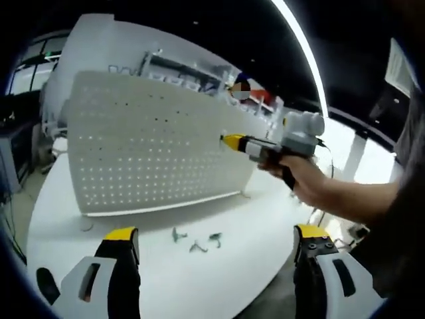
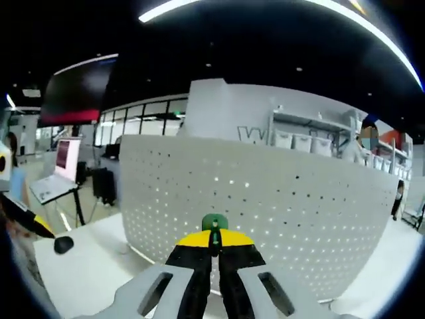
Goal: Insert the hook assembly into the mounting plate slot until the hook locks in place.
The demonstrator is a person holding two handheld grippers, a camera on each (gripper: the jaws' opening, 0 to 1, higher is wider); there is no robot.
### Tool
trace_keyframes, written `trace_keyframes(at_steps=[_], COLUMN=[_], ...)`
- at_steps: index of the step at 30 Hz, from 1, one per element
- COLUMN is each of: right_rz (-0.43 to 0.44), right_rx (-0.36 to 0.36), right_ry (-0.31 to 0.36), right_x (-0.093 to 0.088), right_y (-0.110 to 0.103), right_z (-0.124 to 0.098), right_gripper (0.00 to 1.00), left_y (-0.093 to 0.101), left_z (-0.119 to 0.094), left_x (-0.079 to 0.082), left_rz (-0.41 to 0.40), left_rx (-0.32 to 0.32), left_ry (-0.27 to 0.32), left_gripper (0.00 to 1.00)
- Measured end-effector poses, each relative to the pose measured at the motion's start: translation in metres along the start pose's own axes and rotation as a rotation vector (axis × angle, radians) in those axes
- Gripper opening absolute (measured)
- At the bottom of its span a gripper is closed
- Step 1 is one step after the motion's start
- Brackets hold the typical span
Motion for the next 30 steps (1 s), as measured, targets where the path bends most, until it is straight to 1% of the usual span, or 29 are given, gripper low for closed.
trace_keyframes(at_steps=[3, 6, 9, 13, 17, 24, 27, 30], right_rz=[0.001, -0.015, -0.023, -0.045, -0.025, -0.029, -0.017, -0.008], right_rx=[-0.021, -0.044, -0.044, -0.062, -0.094, -0.135, -0.150, -0.164], right_ry=[0.014, 0.027, 0.027, 0.034, 0.061, 0.094, 0.100, 0.106], right_x=[0.002, 0.008, 0.012, 0.017, 0.022, 0.031, 0.030, 0.029], right_y=[0.009, 0.016, 0.021, 0.031, 0.039, 0.055, 0.062, 0.065], right_z=[0.007, 0.015, 0.023, 0.033, 0.036, 0.041, 0.043, 0.044], right_gripper=[0.00, 0.00, 0.00, 0.00, 0.00, 0.00, 0.00, 0.00], left_y=[-0.004, -0.007, -0.008, -0.010, -0.016, -0.024, -0.022, -0.017], left_z=[-0.001, -0.001, -0.001, 0.001, 0.000, 0.002, 0.006, 0.010], left_x=[0.002, 0.001, 0.000, 0.001, 0.001, 0.000, 0.002, 0.007], left_rz=[-0.011, -0.016, -0.017, -0.020, -0.052, -0.055, -0.063, -0.059], left_rx=[0.007, 0.012, 0.014, 0.015, 0.019, 0.040, 0.039, 0.025], left_ry=[0.003, -0.003, -0.008, -0.009, -0.011, -0.022, -0.019, -0.010], left_gripper=[0.98, 0.98, 0.98, 0.98, 0.98, 0.98, 0.98, 0.98])
Point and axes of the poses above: the point that each gripper's makers call its tool centre point, and the gripper's own axes: z roughly forward along the fingers, y roughly to its right, x roughly out of its top, the point moved 6 cm from there along -z, roughly backward along the fingers, and after that the axes turned 15 degrees about x, right-handed, at the moved point
